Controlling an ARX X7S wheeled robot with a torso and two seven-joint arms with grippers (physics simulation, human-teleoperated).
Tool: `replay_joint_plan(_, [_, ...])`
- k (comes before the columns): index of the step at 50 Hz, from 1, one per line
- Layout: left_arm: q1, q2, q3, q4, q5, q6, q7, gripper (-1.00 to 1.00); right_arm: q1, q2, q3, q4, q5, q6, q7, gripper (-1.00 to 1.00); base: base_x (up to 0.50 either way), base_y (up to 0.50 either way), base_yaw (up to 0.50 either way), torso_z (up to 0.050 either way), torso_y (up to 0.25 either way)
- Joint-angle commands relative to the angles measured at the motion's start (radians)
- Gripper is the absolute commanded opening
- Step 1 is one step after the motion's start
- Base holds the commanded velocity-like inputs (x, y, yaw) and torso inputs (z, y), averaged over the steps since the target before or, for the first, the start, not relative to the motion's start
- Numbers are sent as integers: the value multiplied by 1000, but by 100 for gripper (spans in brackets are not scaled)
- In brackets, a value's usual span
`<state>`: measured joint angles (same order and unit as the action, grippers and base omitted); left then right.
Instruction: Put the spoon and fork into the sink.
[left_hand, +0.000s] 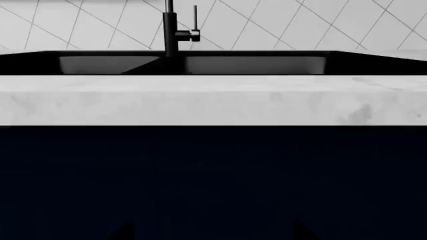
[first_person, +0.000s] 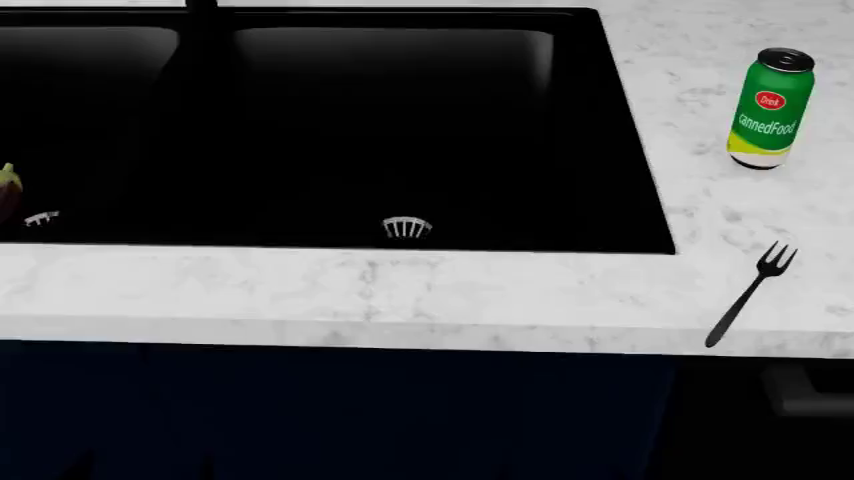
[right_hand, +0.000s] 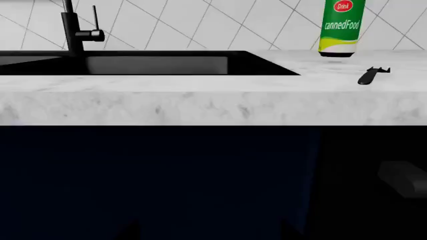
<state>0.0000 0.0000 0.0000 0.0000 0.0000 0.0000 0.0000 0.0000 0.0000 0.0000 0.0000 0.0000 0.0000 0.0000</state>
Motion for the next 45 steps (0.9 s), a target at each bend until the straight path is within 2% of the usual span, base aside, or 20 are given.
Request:
replay_joint_plan(1, [2,-11,12,7,-11,-5,-12,100,2,65,-78,5,65,-8,78,100,0,0,0,0,0])
replay_joint_plan(18, [18,-60,56,20,-72,14,-52,100,-16,84,-113,-20,83,0,97,100,0,0,0,0,0])
replay_joint_plan(33, [18,-60,56,20,-72,14,-52,100,-16,84,-113,-20,83,0,97,100,0,0,0,0,0])
replay_joint_plan(34, [-86,-119,131,-970,-132,606,-118,100,27,145,-193,708,147,-523,133,100,0,0,0,0,0])
replay_joint_plan(35, [16,-14,0,-820,-31,456,11,100,-16,10,-43,558,-3,-373,8,100,0,0,0,0,0])
replay_joint_plan(37, [4,-22,2,-520,-39,156,-9,100,-9,18,-46,258,4,-73,23,100,0,0,0,0,0])
replay_joint_plan(38, [1,-25,3,-370,-46,63,-11,100,-5,21,-56,108,3,-14,28,100,0,0,0,0,0])
replay_joint_plan(40, [1,-35,12,-85,-45,71,-18,100,1,27,-67,47,6,-23,37,100,0,0,0,0,0])
replay_joint_plan(45, [-5,-45,21,-75,-59,67,-33,100,6,41,-80,53,11,-27,62,100,0,0,0,0,0])
